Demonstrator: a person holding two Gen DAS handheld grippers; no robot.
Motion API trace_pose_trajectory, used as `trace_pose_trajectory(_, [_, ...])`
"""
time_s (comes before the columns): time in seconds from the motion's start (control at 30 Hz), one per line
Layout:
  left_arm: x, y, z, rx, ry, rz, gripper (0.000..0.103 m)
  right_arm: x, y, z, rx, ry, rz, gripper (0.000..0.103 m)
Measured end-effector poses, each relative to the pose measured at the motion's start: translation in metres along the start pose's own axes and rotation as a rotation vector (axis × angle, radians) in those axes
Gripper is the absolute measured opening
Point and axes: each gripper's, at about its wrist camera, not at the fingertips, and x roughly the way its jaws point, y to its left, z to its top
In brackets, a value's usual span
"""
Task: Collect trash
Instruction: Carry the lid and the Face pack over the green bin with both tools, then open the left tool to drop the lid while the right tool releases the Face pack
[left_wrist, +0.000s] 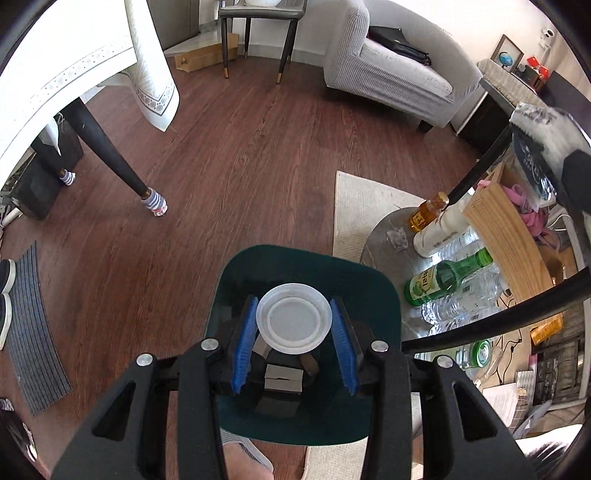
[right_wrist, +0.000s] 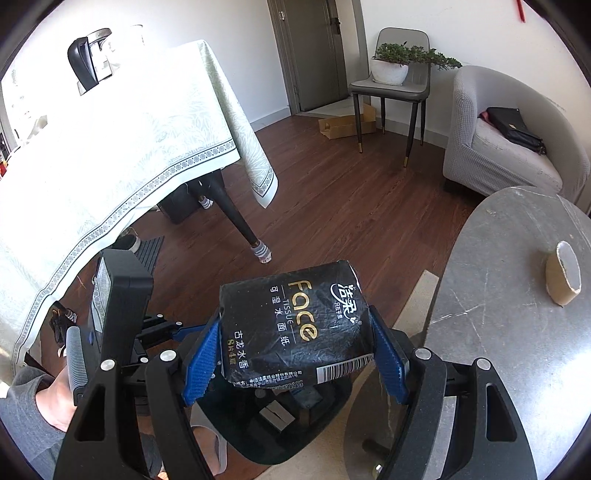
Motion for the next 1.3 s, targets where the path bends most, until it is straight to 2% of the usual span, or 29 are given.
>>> trace_pose_trajectory(0.13, [0.014, 0.004, -0.007, 0.008, 0.042, 0.016, 0.042, 0.011, 0.003, -0.001, 0.011, 0.021, -0.009, 0.075])
trace_pose_trajectory(0.23, [0.025, 0.010, -0.012, -0.004, 0.081, 0.014, 0.042, 0.018, 0.010, -0.003, -0.027, 0.039, -0.052, 0.075])
trace_pose_trajectory(0.37, [0.036, 0.014, -0.019, -0.003, 0.117, 0.022, 0.042, 0.017, 0.015, -0.003, -0.052, 0.036, -0.063, 0.075])
trace_pose_trajectory(0.5, [0.042, 0.017, -0.025, 0.009, 0.139, 0.025, 0.043, 0.024, 0.024, -0.002, -0.055, 0.044, -0.022, 0.075])
trace_pose_trajectory(0.53, [0.044, 0.019, -0.026, 0.011, 0.144, 0.028, 0.045, 0.026, 0.027, -0.002, -0.062, 0.049, -0.021, 0.075])
trace_pose_trajectory(0.57, [0.045, 0.019, -0.027, 0.017, 0.155, 0.030, 0.051, 0.029, 0.030, -0.003, -0.070, 0.055, -0.020, 0.075])
trace_pose_trajectory(0.7, [0.041, 0.019, -0.030, 0.055, 0.150, 0.038, 0.054, 0.038, 0.042, -0.004, -0.099, 0.077, -0.017, 0.075])
trace_pose_trajectory(0.87, [0.025, 0.029, -0.029, 0.045, 0.116, 0.039, 0.054, 0.044, 0.043, -0.007, -0.111, 0.094, -0.029, 0.075])
trace_pose_trajectory(1.0, [0.000, 0.039, -0.023, 0.033, 0.050, 0.045, 0.054, 0.055, 0.044, -0.013, -0.123, 0.123, -0.038, 0.075])
trace_pose_trajectory(1.3, [-0.063, 0.060, 0.000, -0.050, -0.121, 0.023, 0.039, 0.080, 0.045, -0.030, -0.128, 0.196, -0.047, 0.075])
